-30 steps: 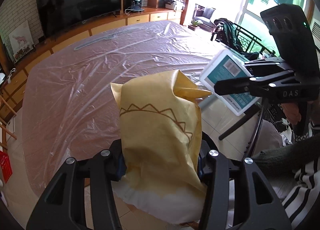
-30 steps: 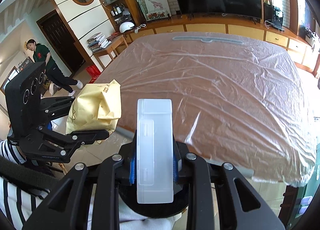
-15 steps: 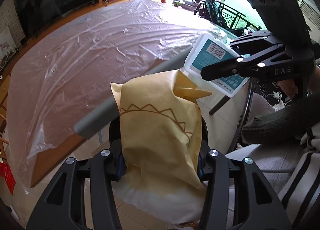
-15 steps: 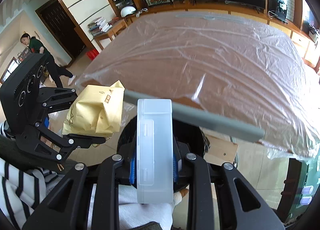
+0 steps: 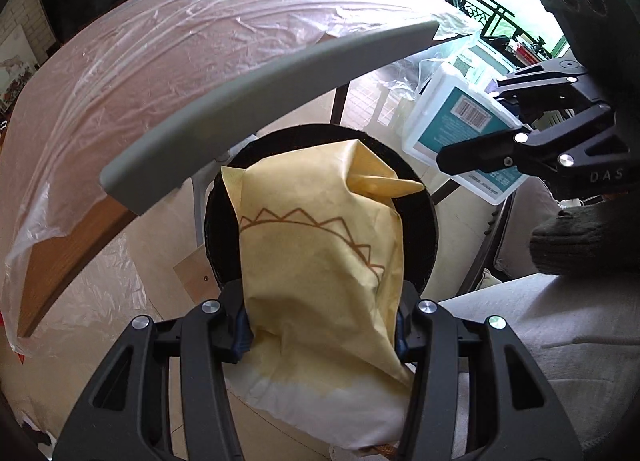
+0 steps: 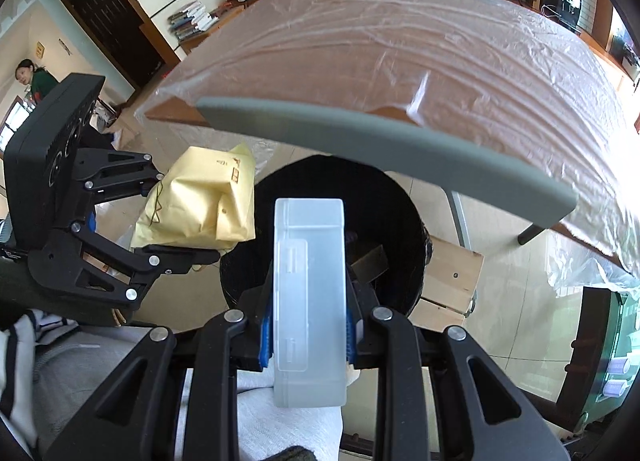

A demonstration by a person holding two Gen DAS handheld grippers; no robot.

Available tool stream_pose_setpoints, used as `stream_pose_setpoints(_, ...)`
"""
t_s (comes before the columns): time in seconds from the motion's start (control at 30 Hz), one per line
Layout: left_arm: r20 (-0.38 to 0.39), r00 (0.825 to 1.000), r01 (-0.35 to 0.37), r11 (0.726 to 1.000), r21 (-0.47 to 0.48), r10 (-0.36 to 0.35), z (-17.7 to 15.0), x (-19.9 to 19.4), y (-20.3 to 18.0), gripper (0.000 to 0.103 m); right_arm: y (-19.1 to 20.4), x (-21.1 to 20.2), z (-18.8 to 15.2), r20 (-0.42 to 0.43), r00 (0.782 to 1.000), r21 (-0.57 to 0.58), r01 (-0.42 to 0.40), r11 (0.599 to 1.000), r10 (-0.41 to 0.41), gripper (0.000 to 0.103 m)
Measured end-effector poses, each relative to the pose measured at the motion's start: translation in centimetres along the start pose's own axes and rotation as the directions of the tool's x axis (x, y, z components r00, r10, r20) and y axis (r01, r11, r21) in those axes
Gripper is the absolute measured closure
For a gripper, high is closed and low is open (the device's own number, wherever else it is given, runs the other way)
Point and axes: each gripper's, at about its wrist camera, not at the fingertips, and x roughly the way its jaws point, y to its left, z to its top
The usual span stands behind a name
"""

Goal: Collect trash
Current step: 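Carry the white plastic box and cream bag with both tools over the black bin, then open both tools to drop the box and bag into the bin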

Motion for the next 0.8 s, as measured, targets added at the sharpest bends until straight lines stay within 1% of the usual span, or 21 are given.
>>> stream_pose_setpoints(0.2, -0.022, 1.000, -0.007, 1.000, -0.009, 0.007, -0.5, 1.3, 0.1, 0.052, 0.0, 1.5, -0.3, -0.017, 1.000, 0.018, 0.002, 1.000, -0.002, 0.077)
stream_pose_setpoints(0.53, -0.078, 0.996, -0.034, 0.999, -0.016, 0.032, 0.1, 4.8, 0.1, 0.052, -0.8, 4.9, 0.0, -0.057, 0.997, 0.051, 0.048, 0.998, -0.045, 0.077)
stream_pose_setpoints(0.73, -0.115, 0.993, -0.039, 0.999, -0.017, 0.037, 0.3, 6.7, 0.5, 0.052, -1.3, 6.5, -0.3, -0.089, 0.995, 0.085, 0.041, 0.996, -0.033, 0.077)
stream_pose_setpoints(0.8, -0.126, 0.992, -0.027, 0.999, -0.018, 0.024, 0.3, 7.3, 1.1, 0.052, -1.5, 7.1, -0.1, -0.103, 0.994, 0.094, 0.033, 0.995, -0.024, 0.077)
